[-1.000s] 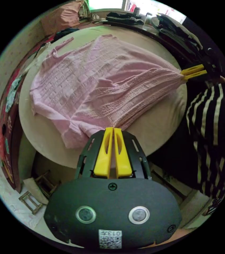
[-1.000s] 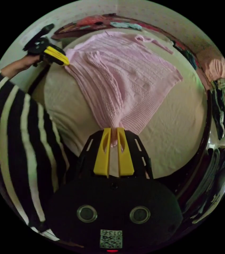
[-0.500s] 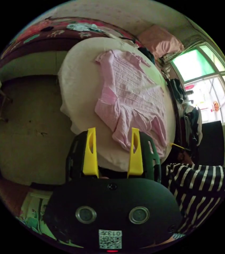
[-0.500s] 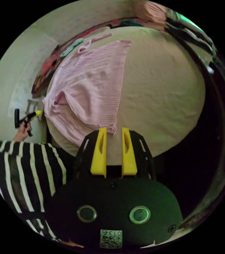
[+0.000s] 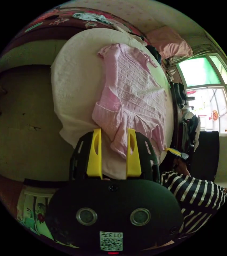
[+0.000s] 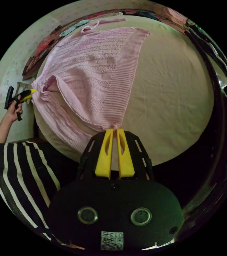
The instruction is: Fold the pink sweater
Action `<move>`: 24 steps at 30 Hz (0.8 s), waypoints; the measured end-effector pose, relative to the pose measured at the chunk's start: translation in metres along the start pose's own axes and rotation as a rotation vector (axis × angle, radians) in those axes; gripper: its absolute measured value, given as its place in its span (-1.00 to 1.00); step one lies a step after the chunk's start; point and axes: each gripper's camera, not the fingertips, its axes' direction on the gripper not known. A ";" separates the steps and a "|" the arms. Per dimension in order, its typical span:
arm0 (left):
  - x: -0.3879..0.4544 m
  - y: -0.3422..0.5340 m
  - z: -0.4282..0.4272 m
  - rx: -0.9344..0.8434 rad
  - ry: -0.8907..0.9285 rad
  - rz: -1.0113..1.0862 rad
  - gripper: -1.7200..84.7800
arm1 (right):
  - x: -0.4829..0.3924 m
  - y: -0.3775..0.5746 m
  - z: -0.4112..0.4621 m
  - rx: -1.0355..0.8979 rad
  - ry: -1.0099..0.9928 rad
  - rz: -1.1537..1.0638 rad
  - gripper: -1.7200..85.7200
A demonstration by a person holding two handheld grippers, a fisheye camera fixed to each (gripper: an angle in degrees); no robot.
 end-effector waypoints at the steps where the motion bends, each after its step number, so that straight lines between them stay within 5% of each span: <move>1: -0.001 0.000 -0.001 -0.004 0.013 0.004 -0.59 | 0.000 0.000 -0.003 0.011 0.002 -0.002 -0.91; 5: -0.011 -0.006 -0.014 0.063 0.073 -0.034 -0.55 | -0.001 0.000 -0.005 0.010 0.003 -0.014 -0.91; 11: -0.005 -0.046 0.006 -0.009 -0.147 -0.041 -0.75 | -0.008 -0.004 0.004 -0.029 0.027 -0.033 -0.92; 17: -0.032 -0.046 -0.037 0.042 0.031 -0.022 -0.91 | -0.003 0.003 -0.016 -0.006 0.111 -0.056 -0.93; 24: -0.080 -0.058 -0.052 0.020 -0.040 -0.049 -0.87 | 0.029 0.010 -0.040 0.071 0.135 0.016 -0.93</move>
